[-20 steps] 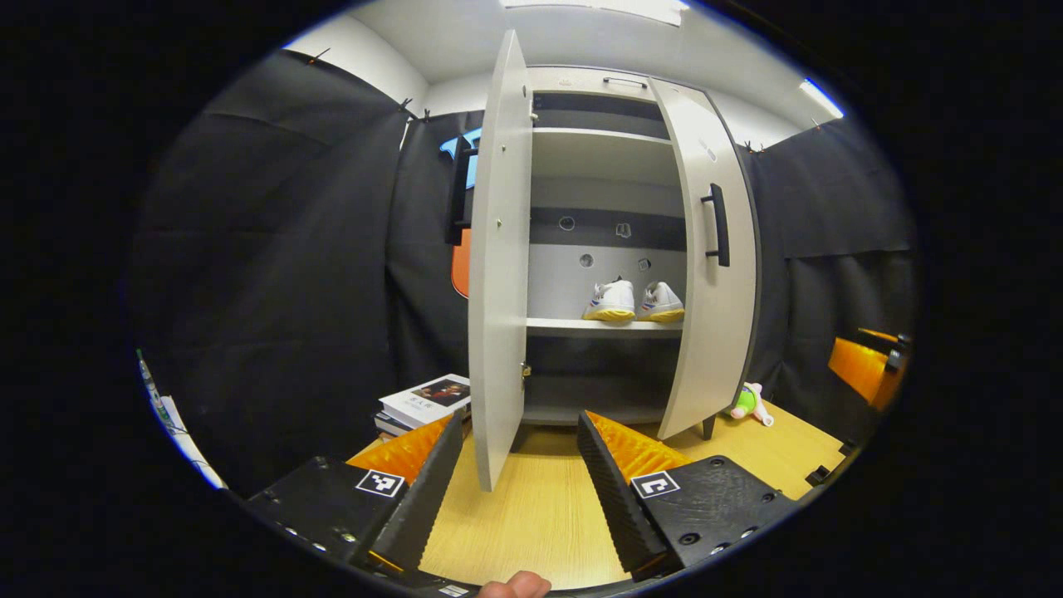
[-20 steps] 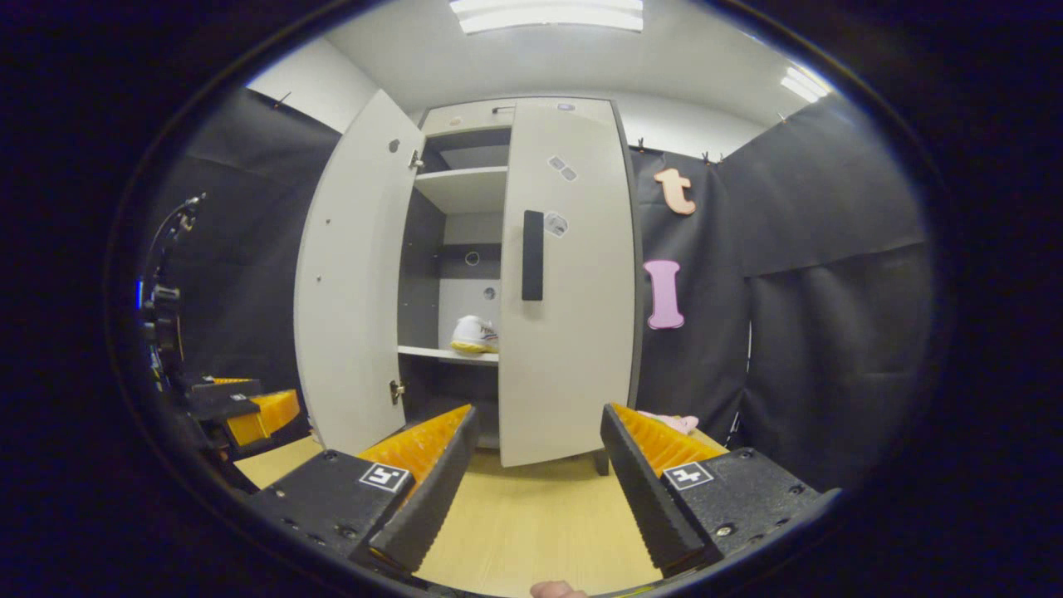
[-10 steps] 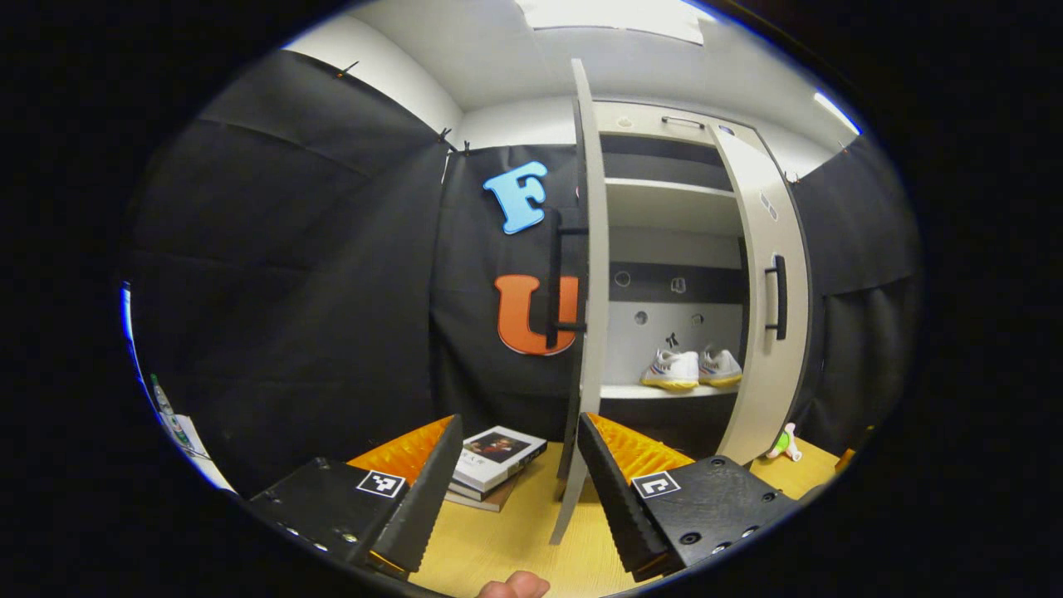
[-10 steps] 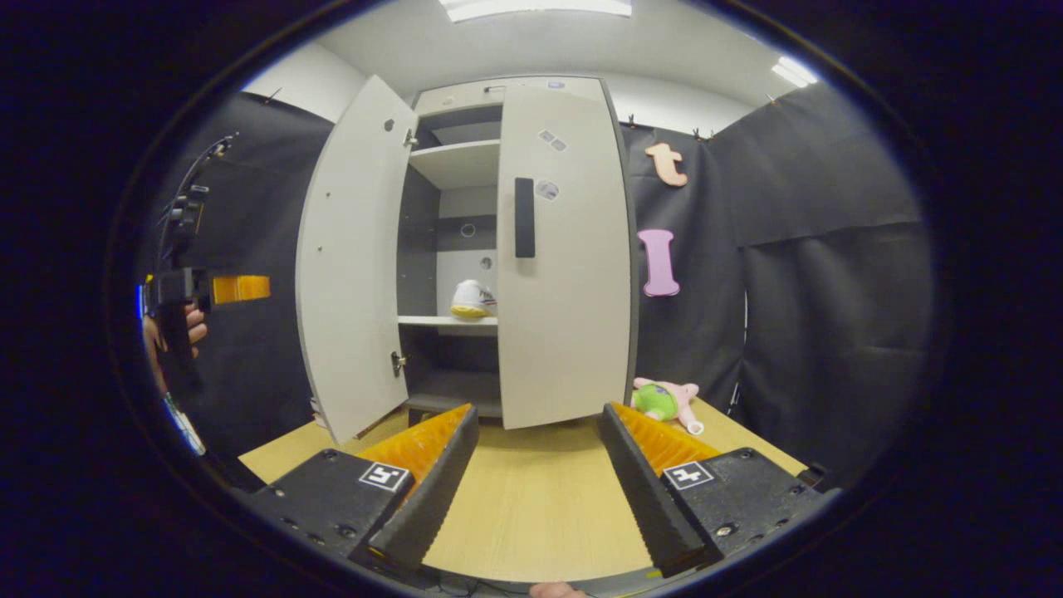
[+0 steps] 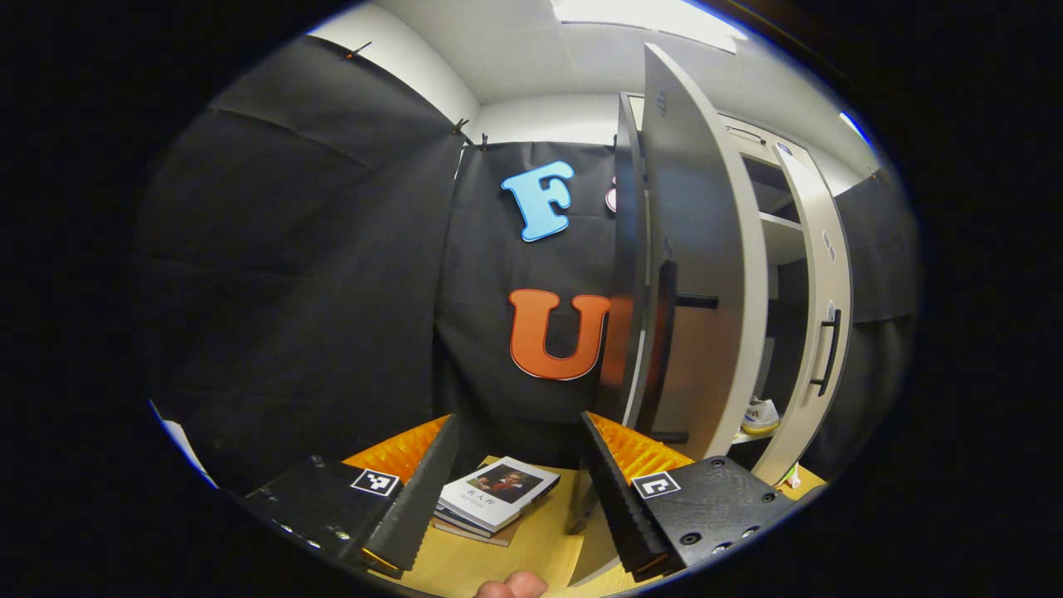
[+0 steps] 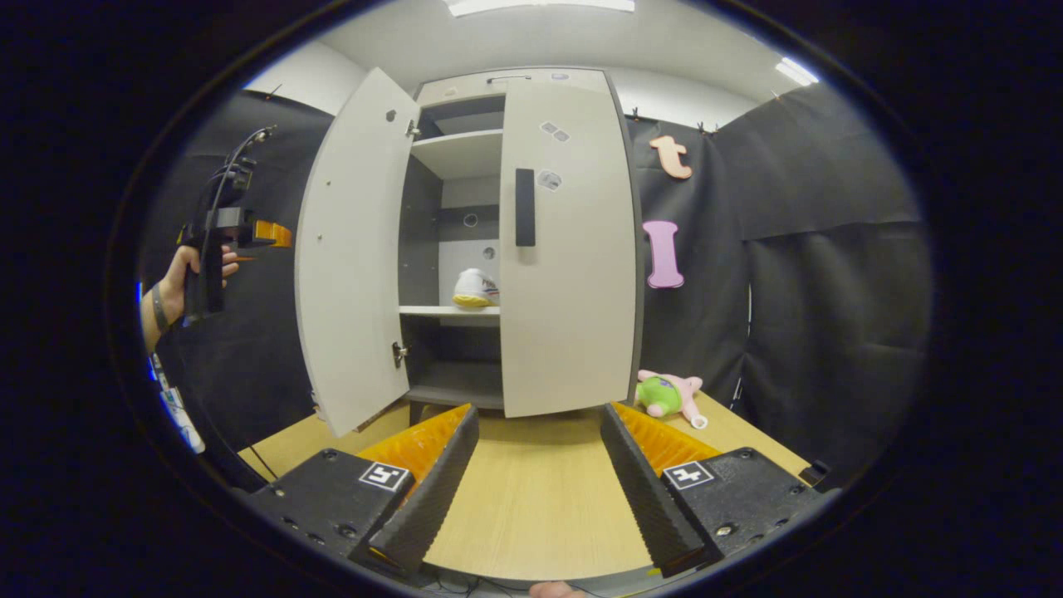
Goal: Grab one shoe with the right hand and put it into the shoe cabinet, grab the other shoe with the left hand and put it into the shoe cabinet; then close the right door with the right hand and the left door with the left hand.
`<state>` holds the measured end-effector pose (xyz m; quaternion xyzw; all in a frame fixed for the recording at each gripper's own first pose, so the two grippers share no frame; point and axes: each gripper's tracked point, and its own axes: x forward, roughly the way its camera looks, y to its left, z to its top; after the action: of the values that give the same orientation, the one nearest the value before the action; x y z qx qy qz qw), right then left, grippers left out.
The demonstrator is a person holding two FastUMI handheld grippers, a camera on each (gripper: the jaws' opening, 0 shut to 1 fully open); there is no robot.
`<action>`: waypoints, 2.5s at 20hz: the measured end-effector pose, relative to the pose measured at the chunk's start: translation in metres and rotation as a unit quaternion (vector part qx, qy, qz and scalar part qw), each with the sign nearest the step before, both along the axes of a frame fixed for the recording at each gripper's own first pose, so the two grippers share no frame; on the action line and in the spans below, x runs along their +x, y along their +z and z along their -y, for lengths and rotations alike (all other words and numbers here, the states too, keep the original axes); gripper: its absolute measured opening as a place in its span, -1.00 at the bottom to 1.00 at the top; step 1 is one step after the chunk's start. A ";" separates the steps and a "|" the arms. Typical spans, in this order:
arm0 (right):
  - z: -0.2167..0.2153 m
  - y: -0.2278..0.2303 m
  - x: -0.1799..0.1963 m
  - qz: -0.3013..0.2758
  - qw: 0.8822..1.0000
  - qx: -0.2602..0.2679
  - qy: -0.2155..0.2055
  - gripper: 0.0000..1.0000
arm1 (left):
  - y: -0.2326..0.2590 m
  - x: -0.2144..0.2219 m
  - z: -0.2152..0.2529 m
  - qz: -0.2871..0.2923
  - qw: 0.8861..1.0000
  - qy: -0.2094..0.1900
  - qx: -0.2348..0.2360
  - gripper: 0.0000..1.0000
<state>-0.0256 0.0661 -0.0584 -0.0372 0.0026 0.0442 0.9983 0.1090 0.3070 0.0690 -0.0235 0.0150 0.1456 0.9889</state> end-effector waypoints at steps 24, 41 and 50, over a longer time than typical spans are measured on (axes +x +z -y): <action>0.048 0.011 0.021 0.002 0.999 0.009 -0.044 0.92 | -0.008 0.064 0.162 -0.004 0.990 -0.136 -0.026 0.72; 0.072 0.032 0.031 0.020 0.998 0.019 -0.049 0.92 | -0.021 -0.006 0.220 0.018 0.989 -0.146 0.002 0.72; 0.066 0.032 0.012 0.025 0.999 0.017 -0.044 0.92 | -0.062 -0.071 0.294 0.001 0.978 -0.206 -0.027 0.72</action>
<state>-0.0139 -0.0003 -0.0262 -0.0207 -0.0213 -0.0010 0.9996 0.0379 0.0126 0.0069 -0.0470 0.0222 -0.0615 0.9968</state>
